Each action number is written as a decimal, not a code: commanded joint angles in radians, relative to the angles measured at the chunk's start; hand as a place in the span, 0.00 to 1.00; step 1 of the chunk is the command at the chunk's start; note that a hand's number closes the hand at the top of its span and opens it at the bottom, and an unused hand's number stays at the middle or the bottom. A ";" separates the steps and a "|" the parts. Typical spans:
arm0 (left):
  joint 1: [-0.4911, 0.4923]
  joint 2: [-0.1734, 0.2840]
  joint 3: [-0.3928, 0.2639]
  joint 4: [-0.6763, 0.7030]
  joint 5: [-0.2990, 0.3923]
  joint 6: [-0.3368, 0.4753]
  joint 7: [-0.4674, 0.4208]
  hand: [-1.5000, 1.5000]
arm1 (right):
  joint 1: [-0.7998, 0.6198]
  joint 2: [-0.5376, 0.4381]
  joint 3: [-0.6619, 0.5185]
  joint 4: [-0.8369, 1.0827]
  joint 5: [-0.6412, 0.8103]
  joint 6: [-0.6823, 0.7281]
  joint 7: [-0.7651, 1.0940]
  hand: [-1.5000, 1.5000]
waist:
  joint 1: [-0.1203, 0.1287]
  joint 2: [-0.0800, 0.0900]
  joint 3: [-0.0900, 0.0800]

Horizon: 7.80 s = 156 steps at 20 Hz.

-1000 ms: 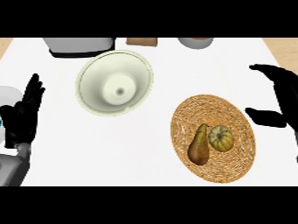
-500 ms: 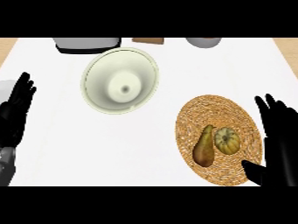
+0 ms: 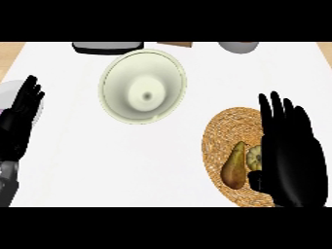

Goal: Pick the squash from the placemat and place it in the bowl

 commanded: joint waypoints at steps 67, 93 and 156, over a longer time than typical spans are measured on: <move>0.011 -0.215 0.170 -0.019 -0.231 -0.143 0.053 0.50 | -0.020 0.302 -0.425 0.870 0.242 0.217 -0.304 1.00 | -0.010 0.002 0.004; -0.124 -0.257 0.079 0.025 -0.259 -0.185 0.085 0.50 | -0.775 0.416 0.134 0.702 -0.164 -0.312 0.097 1.00 | 0.143 0.004 0.001; 0.064 -0.198 0.242 -0.109 -0.239 -0.206 0.094 0.50 | -0.423 0.216 -0.517 1.057 -1.164 -0.685 -1.018 0.00 | -0.024 -0.006 0.004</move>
